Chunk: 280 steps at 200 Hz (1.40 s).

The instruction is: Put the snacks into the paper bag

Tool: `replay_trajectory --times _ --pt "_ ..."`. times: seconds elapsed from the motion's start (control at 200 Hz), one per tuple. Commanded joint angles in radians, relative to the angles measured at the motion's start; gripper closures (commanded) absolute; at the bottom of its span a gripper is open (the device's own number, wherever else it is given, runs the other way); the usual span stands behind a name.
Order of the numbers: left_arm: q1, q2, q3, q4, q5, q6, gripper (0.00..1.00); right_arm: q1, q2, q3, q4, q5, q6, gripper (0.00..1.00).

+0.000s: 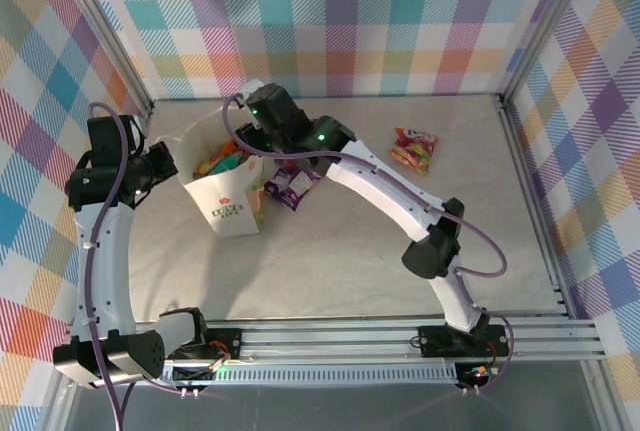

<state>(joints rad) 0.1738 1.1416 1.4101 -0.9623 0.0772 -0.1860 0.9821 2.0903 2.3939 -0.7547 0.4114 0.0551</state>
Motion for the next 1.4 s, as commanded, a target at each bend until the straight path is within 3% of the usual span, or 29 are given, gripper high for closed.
replay_trajectory --times 0.0,0.39,0.695,1.395 --pt "0.02 0.0 -0.004 0.018 0.002 0.011 0.95 0.003 -0.138 -0.091 -0.022 0.068 0.003 0.42" --pt "0.019 0.016 0.017 -0.002 -0.016 0.012 0.8 -0.024 -0.526 -0.622 0.051 0.182 0.095 0.39" --pt "0.02 0.04 0.018 0.001 0.002 0.008 0.8 -0.089 -0.734 -0.909 0.034 0.181 0.245 0.37" --pt "0.02 0.056 0.033 -0.016 -0.022 0.008 0.75 -0.279 -0.768 -1.171 0.113 -0.012 0.384 0.33"
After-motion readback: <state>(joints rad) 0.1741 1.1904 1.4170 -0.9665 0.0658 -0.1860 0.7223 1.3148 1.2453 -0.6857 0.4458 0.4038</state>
